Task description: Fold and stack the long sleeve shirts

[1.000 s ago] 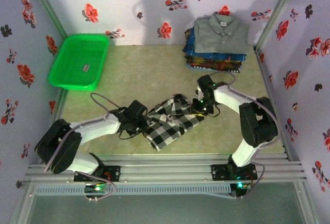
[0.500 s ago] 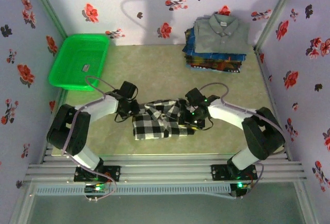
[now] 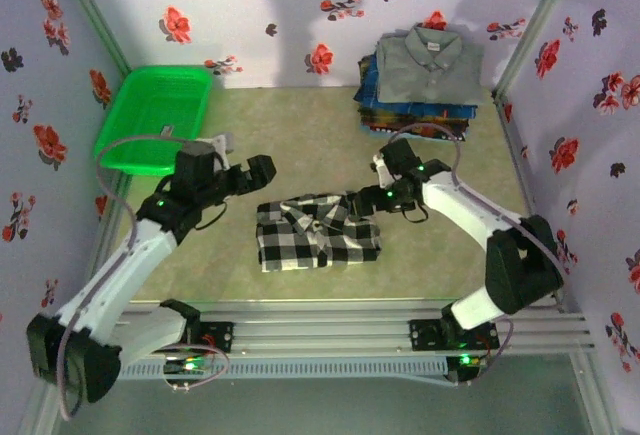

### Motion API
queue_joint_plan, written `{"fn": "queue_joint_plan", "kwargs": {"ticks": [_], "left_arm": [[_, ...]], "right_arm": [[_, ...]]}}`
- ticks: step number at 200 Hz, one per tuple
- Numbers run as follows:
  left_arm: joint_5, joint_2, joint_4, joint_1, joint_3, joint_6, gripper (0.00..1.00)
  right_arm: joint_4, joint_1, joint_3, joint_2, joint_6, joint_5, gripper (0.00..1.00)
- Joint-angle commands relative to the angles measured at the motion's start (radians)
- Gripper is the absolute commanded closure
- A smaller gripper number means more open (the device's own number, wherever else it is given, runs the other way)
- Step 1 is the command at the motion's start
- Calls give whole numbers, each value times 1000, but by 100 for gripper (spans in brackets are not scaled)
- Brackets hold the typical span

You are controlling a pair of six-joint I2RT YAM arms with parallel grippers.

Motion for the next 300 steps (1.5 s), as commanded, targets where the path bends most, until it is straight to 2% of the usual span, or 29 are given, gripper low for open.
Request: {"fn": "queue_joint_plan", "kwargs": {"ticks": [1, 23, 57, 92, 118, 136, 163, 180, 205, 219, 230, 260, 300], "left_arm": [[28, -70, -105, 10, -11, -2, 1], [-4, -159, -206, 26, -25, 10, 1], [-12, -270, -268, 90, -59, 7, 0], [-9, -288, -306, 133, -59, 21, 0], [-12, -289, -325, 160, -56, 36, 0], [-16, -289, -350, 199, -57, 45, 0], [-6, -303, -365, 242, -76, 71, 0], [-4, -304, -369, 251, -94, 85, 0], [8, -305, -346, 249, -143, 92, 0], [4, -310, -338, 251, -165, 98, 0], [3, -319, -325, 252, -176, 103, 0], [-1, -323, -298, 254, -167, 138, 0], [-2, -310, -238, 257, -125, 137, 0]], "right_arm": [[70, 4, 7, 65, -134, -105, 8], [65, 5, 33, 127, -165, -158, 1], [66, 8, 23, 160, -173, -144, 1], [66, 22, 28, 225, -181, -115, 1], [65, 84, 73, 306, -172, -60, 2], [44, 121, 128, 379, -147, -35, 10], [-17, 202, 204, 455, -130, 22, 30], [-71, 242, 247, 496, -119, 52, 48], [-125, 289, 315, 532, -89, 125, 82], [-160, 303, 358, 537, -75, 180, 94], [-199, 304, 395, 537, -61, 249, 100], [-328, 302, 540, 506, -49, 498, 100], [-465, 298, 815, 511, -83, 827, 100]]}}
